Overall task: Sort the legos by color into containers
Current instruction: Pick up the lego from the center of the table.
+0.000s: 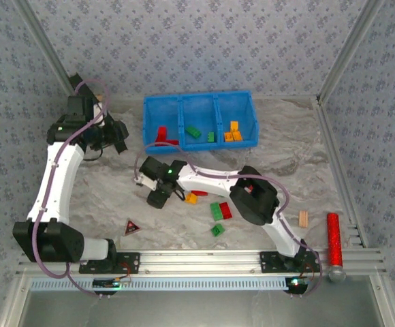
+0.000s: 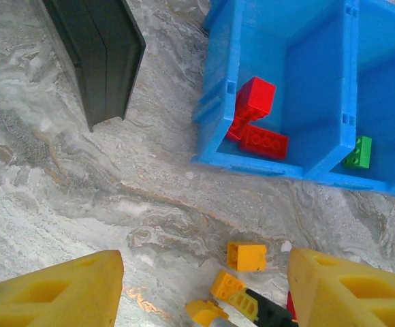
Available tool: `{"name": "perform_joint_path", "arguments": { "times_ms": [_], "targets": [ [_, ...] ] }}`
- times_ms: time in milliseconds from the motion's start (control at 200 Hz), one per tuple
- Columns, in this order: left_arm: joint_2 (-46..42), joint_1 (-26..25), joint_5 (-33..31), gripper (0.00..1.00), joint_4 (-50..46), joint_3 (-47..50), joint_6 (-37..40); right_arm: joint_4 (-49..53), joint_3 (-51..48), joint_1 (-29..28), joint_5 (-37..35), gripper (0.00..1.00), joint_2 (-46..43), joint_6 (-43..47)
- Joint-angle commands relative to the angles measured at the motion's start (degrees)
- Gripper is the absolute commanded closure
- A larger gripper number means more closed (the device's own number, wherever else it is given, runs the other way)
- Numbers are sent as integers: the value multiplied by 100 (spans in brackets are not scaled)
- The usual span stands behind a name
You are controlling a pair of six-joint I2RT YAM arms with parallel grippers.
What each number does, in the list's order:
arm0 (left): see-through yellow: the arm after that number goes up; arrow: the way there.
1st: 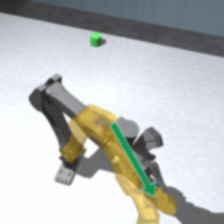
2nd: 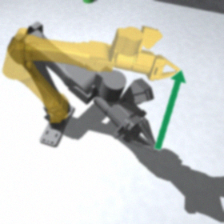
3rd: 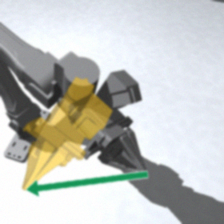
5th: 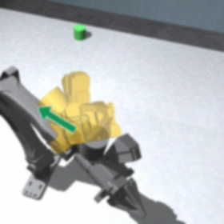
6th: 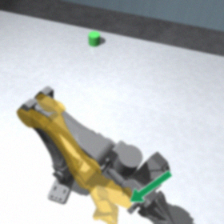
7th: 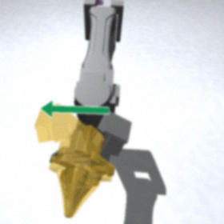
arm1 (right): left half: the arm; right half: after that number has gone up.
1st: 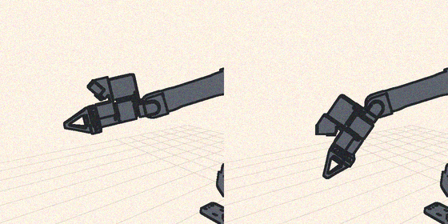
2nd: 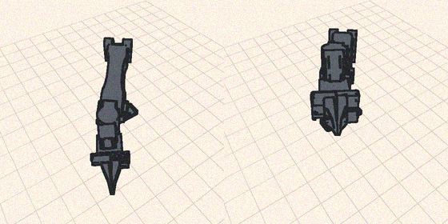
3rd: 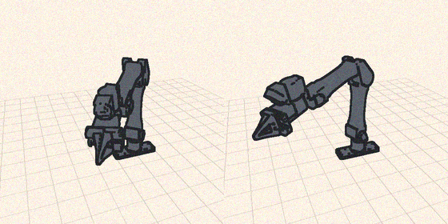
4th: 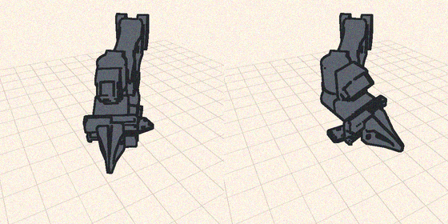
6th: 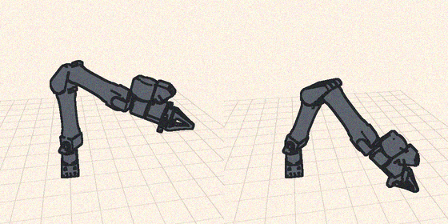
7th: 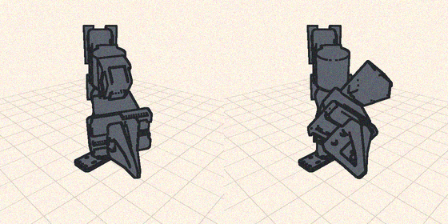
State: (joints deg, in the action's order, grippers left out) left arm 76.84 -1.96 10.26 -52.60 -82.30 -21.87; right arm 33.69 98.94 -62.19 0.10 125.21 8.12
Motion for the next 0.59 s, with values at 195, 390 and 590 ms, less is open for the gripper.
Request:
{"name": "perform_joint_path", "arguments": {
  "times_ms": [195,390,590],
  "targets": [
    [-122,42,239,35,-83,63,95,102,319,-128,-258,42,397,532],
    [-125,64,239,35,-74,121,86,102,315,-169,-296,66,530,616],
    [-112,85,239,35,-75,98,61,101,86,-94,-299,79,286,578]
  ]
}}
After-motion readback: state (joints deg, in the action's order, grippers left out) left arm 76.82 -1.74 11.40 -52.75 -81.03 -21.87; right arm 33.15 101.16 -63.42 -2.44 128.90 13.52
